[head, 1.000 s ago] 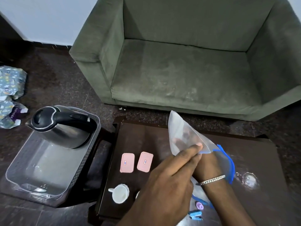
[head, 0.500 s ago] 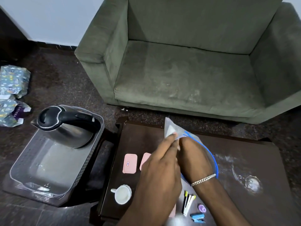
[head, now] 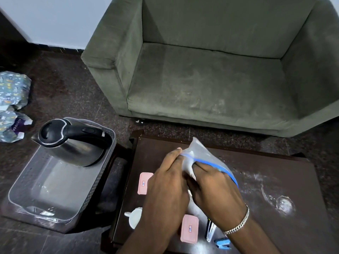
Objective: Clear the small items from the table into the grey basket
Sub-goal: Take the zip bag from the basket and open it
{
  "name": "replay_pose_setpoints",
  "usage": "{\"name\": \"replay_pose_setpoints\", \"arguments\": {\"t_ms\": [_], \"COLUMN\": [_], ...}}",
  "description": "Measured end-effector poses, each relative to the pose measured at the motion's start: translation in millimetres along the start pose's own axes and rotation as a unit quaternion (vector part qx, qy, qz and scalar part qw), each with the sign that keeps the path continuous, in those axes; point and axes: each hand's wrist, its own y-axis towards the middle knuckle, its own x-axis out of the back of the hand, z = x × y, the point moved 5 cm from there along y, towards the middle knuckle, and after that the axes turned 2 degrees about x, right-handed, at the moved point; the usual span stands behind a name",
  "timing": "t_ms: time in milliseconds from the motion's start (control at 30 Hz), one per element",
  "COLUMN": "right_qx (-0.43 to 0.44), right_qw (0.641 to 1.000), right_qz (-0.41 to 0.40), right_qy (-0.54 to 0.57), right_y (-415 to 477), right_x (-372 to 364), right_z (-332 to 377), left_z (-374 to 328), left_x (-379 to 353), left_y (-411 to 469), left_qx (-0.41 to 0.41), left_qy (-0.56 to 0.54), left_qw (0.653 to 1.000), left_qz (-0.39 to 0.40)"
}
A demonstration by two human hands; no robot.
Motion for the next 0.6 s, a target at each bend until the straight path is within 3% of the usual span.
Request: {"name": "replay_pose_setpoints", "arguments": {"t_ms": [67, 167, 267, 367, 600], "right_qx": [0.023, 0.012, -0.079, -0.183, -0.199], "right_qw": [0.999, 0.995, 0.974, 0.936, 0.954], "right_qz": [-0.022, -0.061, -0.104, -0.075, -0.001], "right_qy": [-0.013, 0.084, 0.185, 0.293, 0.226], "right_y": [-4, -10, -12, -15, -26], "right_x": [2, 12, 28, 37, 84], "right_z": [0, -6, -24, -49, -92], "left_z": [9, 18, 22, 28, 46], "left_x": [0, 5, 5, 4, 2], "left_y": [6, 13, 16, 18, 18], "left_qx": [0.025, 0.024, 0.037, 0.051, 0.08], "left_qy": [-0.007, 0.005, 0.01, 0.038, 0.063], "left_qw": [1.0, 1.0, 0.999, 0.998, 0.994], "left_qz": [0.01, 0.005, 0.017, 0.015, 0.037]}}
